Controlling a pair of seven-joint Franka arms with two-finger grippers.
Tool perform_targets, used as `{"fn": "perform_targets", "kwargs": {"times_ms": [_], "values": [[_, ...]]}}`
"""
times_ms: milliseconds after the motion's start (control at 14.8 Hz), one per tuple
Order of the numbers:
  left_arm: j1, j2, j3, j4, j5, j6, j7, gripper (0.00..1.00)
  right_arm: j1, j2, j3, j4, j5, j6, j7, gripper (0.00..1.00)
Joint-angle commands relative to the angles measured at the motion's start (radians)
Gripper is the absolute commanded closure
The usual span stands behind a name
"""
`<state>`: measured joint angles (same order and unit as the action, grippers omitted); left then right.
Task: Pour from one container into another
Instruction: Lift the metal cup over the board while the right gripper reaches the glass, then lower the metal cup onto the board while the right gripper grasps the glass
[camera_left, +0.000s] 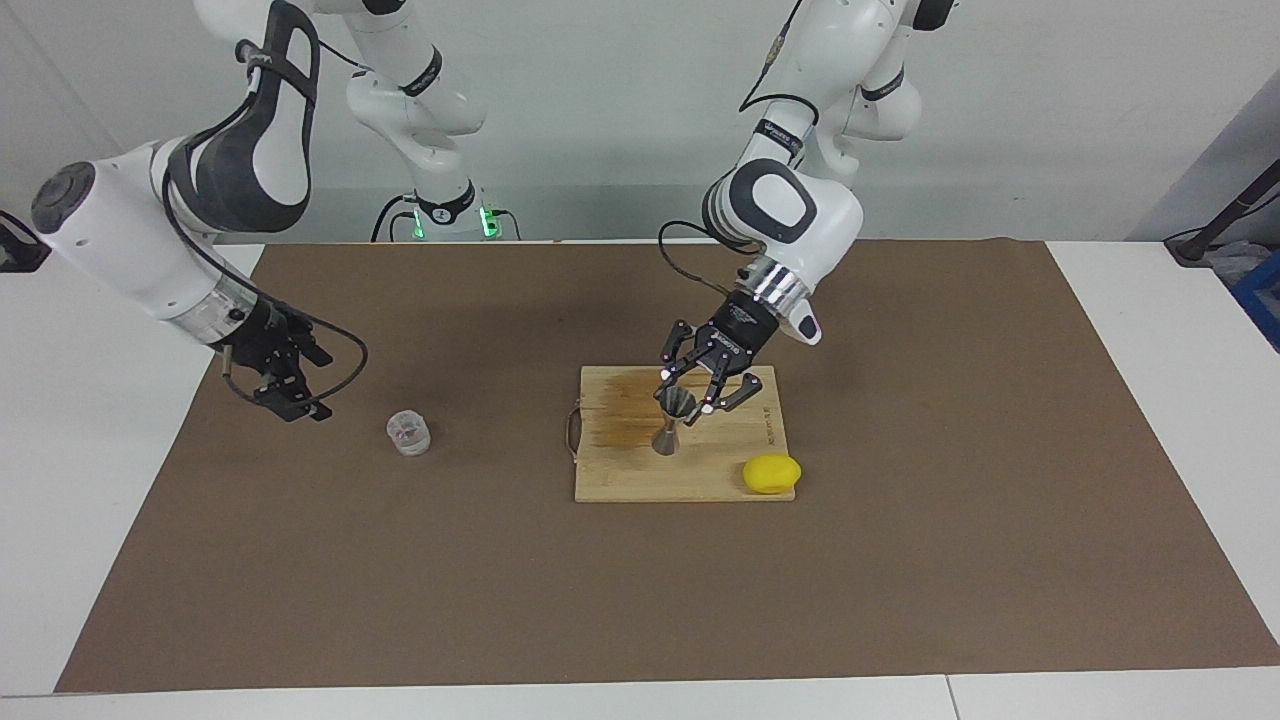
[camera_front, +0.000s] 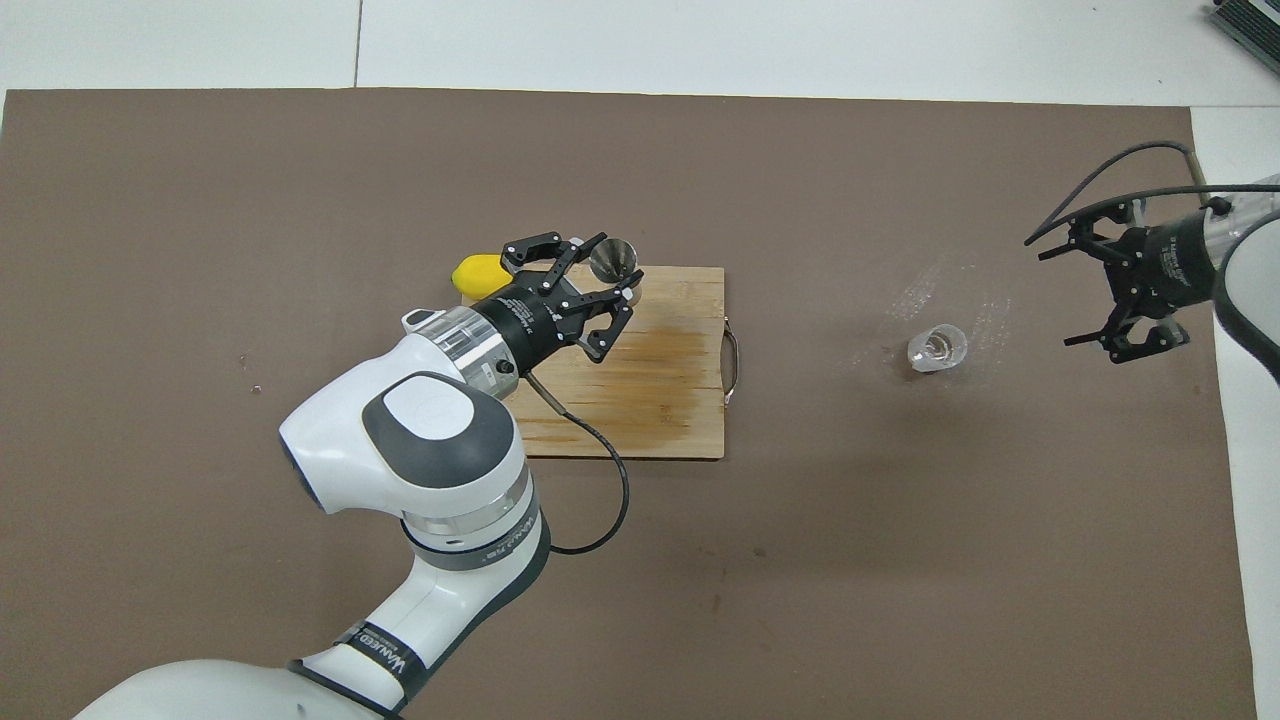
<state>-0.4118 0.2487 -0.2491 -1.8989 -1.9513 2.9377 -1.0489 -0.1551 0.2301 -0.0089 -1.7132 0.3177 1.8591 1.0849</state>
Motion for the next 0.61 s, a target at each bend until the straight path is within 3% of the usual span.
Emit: {"fn": "perform_targets", "kwargs": {"times_ms": [0, 338, 540], "values": [[-0.028, 0.046, 0.007, 0.052, -0.023, 0.032, 0.003, 1.00, -0.023, 0.015, 0.010, -0.057, 0.076, 0.063, -0.008, 0.05], [-0.064, 0.089, 0.007, 0.081, -0.034, 0.049, 0.004, 1.00, -0.035, 0.064, 0.012, -0.140, 0.130, 0.167, -0.066, 0.05], [-0.094, 0.112, 0.008, 0.110, -0.052, 0.052, 0.006, 1.00, -0.072, 0.110, 0.010, -0.147, 0.199, 0.152, -0.159, 0.05]]}}
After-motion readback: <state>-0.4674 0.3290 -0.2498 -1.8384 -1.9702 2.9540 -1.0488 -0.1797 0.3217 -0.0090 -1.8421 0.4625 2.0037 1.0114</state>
